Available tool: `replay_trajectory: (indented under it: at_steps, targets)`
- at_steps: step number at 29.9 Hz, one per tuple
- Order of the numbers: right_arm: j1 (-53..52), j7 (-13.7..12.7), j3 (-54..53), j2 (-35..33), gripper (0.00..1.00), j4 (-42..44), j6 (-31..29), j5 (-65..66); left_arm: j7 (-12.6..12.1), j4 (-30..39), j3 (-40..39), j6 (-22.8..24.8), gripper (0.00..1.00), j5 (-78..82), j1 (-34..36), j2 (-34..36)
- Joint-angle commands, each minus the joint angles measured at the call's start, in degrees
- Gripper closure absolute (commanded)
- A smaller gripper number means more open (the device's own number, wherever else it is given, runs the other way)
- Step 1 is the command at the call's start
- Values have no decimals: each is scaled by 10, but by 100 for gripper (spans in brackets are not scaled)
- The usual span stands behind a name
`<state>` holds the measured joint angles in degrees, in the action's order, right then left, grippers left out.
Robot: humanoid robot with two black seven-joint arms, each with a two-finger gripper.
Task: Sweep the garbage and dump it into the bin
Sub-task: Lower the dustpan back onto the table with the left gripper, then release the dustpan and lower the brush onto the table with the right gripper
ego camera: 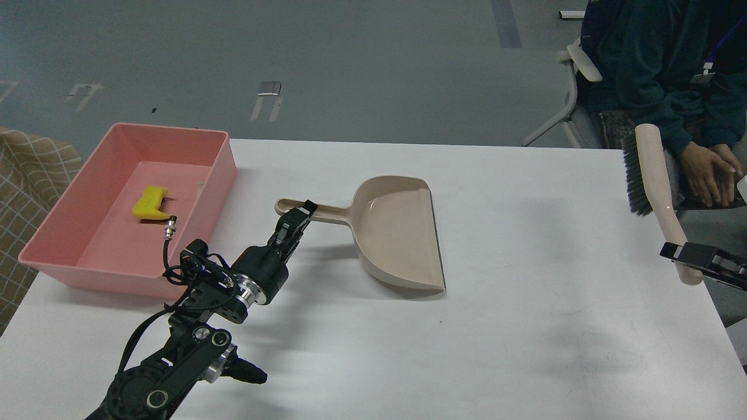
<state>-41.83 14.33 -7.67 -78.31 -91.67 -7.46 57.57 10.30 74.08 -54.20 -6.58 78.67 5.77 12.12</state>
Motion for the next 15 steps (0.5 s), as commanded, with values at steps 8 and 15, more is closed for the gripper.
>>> replay_trajectory:
  at_steps: [8,15]
  targets:
    - [0,0,0,0,100,0,0,0,4,-4,3,0,99,8,-1,-3]
    - [0,0,0,0,100,0,0,0,9,-4,3,0,24,3,-1,-1]
